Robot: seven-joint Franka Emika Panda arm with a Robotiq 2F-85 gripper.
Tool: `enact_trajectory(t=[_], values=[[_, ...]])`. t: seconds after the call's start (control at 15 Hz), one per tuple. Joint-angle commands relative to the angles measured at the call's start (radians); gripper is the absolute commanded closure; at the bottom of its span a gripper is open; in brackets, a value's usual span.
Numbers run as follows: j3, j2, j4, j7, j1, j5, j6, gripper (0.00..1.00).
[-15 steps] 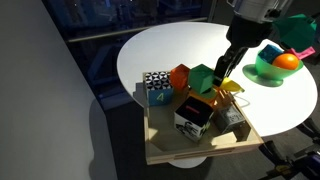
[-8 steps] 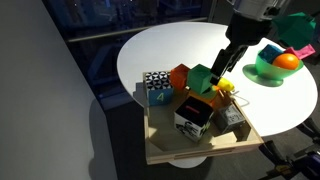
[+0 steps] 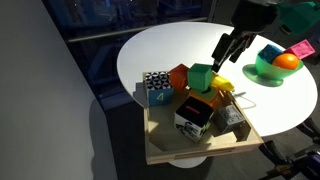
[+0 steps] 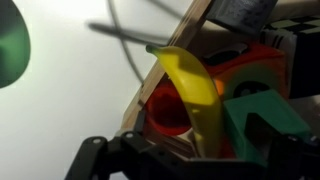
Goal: Pick up the banana and put it in the wooden tray
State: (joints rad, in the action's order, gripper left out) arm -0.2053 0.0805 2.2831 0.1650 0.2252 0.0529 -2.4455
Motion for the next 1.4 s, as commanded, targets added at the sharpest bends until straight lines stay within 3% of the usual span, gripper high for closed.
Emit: enact_trajectory(t=[0.0,0.93,1.33], values=[[0.017,-0.05,0.002,0.049,-0.018,0.012,0.046,0.0],[0.084,-0.125,0.005,0.208,-0.104,-0.044,0.196,0.0],[0.098,-0.144,-0.001,0.199,-0.121,-0.034,0.346,0.0]])
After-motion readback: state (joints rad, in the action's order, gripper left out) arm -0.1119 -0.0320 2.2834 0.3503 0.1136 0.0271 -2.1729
